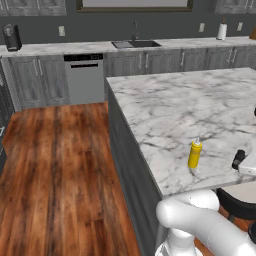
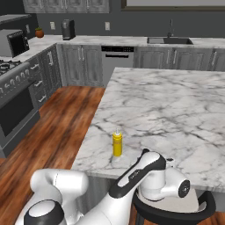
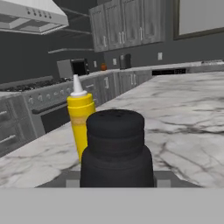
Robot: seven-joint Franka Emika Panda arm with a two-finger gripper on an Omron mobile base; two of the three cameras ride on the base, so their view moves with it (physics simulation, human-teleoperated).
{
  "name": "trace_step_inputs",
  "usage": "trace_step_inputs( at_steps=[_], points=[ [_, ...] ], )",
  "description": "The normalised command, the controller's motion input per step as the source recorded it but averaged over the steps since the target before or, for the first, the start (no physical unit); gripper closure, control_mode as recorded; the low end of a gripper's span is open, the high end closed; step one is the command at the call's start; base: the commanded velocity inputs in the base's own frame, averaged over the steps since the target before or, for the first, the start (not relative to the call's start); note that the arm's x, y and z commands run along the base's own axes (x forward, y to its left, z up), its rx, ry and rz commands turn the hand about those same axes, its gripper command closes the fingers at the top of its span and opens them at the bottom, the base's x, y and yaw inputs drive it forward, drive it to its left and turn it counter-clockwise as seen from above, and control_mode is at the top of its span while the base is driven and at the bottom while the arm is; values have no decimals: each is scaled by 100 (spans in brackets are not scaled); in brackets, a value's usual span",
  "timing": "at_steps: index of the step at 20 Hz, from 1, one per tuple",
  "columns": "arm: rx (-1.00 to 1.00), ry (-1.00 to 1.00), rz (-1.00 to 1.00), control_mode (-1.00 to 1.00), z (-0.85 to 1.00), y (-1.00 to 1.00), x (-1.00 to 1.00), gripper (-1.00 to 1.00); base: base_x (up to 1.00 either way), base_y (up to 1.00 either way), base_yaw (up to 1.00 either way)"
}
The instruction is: Move the shaker and mustard from the cabinet to the dining counter.
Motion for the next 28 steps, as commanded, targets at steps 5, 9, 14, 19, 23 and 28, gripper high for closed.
trace_step_inputs(
  at_steps=[5, 9, 14, 19, 23, 28],
  points=[
    [0, -4, 0, -100, -4, 3, 13, 100, 0, 0, 0],
    [0, -4, 0, -100, -2, 0, 16, 100, 0, 0, 0],
    [0, -6, 0, -100, -14, 0, 23, 100, 0, 0, 0],
    [0, -2, 0, -100, -15, 0, 17, 100, 0, 0, 0],
    [0, -2, 0, -100, -11, 0, 13, 100, 0, 0, 0],
    [0, -5, 0, -100, -16, 0, 16, 100, 0, 0, 0]
  ],
)
